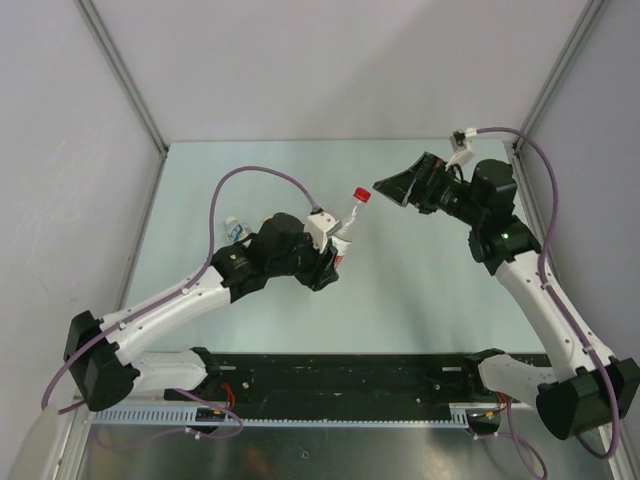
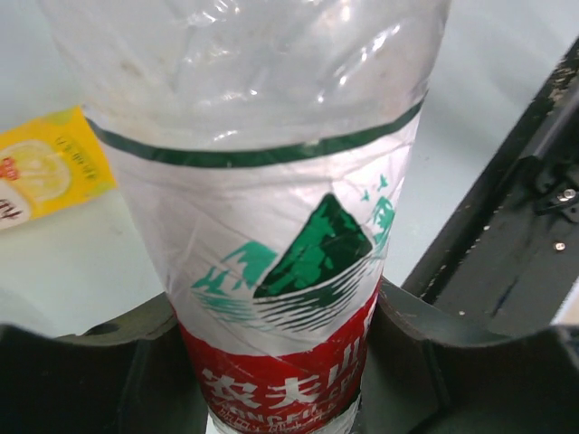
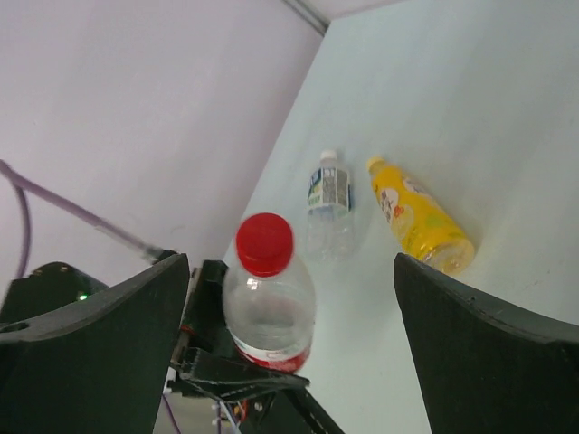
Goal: Unscrew the bottle caps
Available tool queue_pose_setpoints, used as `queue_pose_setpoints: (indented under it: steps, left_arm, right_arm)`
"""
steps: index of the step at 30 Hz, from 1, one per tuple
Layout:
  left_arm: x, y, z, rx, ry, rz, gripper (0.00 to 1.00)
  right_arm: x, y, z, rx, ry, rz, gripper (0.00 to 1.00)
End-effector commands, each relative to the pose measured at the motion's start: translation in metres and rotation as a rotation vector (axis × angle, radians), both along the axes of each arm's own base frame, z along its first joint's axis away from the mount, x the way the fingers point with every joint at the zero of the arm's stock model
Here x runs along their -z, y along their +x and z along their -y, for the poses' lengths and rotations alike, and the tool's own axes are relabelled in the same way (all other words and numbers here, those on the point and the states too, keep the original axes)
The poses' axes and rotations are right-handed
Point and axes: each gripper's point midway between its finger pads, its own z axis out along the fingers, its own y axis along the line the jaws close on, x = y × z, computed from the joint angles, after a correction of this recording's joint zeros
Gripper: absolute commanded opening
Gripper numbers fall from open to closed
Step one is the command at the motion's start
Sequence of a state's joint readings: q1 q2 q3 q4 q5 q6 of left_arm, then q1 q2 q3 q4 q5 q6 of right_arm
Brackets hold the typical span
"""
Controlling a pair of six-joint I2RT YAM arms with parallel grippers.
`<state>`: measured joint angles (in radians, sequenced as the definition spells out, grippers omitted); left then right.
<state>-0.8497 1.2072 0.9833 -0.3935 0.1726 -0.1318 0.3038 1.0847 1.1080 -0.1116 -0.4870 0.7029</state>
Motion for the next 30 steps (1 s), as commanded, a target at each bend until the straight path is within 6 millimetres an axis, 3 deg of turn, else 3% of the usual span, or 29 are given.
queue_pose_setpoints:
  steps: [1, 7, 11, 13, 17, 19, 21, 23, 26, 30]
  left_arm:
    - [-0.008, 0.01, -0.025, -0.047, 0.084, 0.106, 0.28]
    - [-0.01, 0.006, -0.019, -0.017, 0.076, 0.085, 0.29]
    - [-0.015, 0.003, -0.013, 0.003, 0.064, 0.083, 0.29]
    - [-0.016, 0.002, -0.013, 0.007, 0.062, 0.086, 0.29]
    - [-0.018, 0.002, -0.014, 0.002, 0.057, 0.091, 0.34]
    - [-0.02, 0.002, -0.015, -0.002, 0.053, 0.092, 0.43]
    - [-0.022, 0.003, -0.016, -0.019, 0.046, 0.095, 0.61]
    - [-0.031, 0.005, -0.019, -0.053, 0.027, 0.105, 0.71]
    - [-0.052, 0.009, -0.024, -0.107, -0.026, 0.127, 0.81]
    - [-0.086, 0.009, -0.021, -0.091, -0.135, 0.136, 0.84]
  right_arm:
    - [0.01, -0.009, -0.025, -0.147, -0.02, -0.023, 0.99]
    - [0.023, -0.016, -0.06, -0.244, -0.023, -0.048, 0.96]
    - [0.024, -0.015, -0.073, -0.267, 0.0, -0.052, 0.87]
    - [0.02, -0.013, -0.078, -0.28, 0.016, -0.034, 0.72]
    - [0.022, -0.011, -0.08, -0.286, 0.024, -0.045, 0.17]
    - [0.024, -0.01, -0.079, -0.278, 0.017, -0.053, 0.04]
    - [0.023, -0.01, -0.076, -0.262, 0.012, -0.049, 0.01]
    - [0.021, -0.009, -0.07, -0.234, 0.005, -0.045, 0.0]
    - [0.017, -0.009, -0.058, -0.179, 0.006, -0.046, 0.0]
    - [0.005, -0.014, -0.042, -0.123, 0.057, -0.015, 0.0]
